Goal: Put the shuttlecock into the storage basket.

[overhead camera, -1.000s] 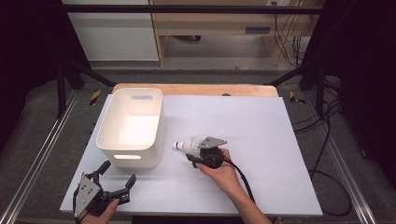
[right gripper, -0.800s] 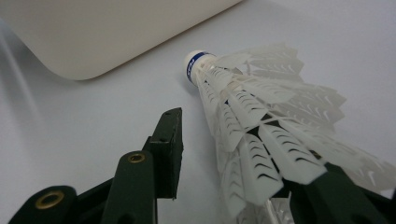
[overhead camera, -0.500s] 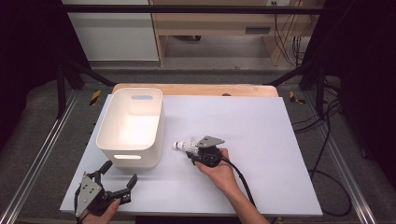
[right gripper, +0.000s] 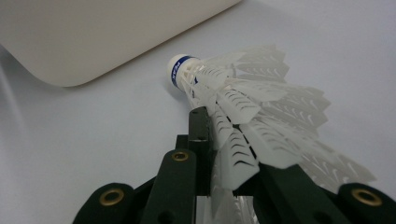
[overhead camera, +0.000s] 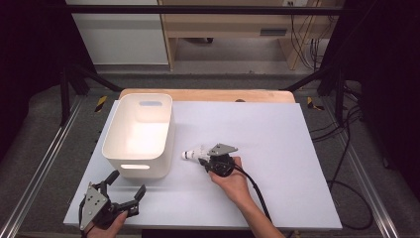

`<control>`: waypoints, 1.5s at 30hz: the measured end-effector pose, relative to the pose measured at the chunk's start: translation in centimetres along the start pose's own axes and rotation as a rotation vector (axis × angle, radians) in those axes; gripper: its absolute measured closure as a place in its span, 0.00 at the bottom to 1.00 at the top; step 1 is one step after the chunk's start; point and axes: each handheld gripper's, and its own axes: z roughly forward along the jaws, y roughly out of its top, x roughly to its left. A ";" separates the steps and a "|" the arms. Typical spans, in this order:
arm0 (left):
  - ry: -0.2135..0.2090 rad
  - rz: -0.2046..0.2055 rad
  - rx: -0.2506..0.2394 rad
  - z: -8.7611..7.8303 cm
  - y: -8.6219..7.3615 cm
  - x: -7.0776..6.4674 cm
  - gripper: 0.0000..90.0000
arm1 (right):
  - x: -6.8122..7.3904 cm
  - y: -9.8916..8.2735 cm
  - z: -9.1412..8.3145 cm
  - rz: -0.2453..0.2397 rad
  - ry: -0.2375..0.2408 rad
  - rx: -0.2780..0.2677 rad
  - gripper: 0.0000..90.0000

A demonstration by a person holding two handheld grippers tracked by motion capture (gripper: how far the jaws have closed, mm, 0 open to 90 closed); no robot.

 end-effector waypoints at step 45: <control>0.000 0.015 0.010 0.2 -0.1 0.2 0.02 | -0.5 3.7 -6.2 -0.029 0.051 -0.121 0.99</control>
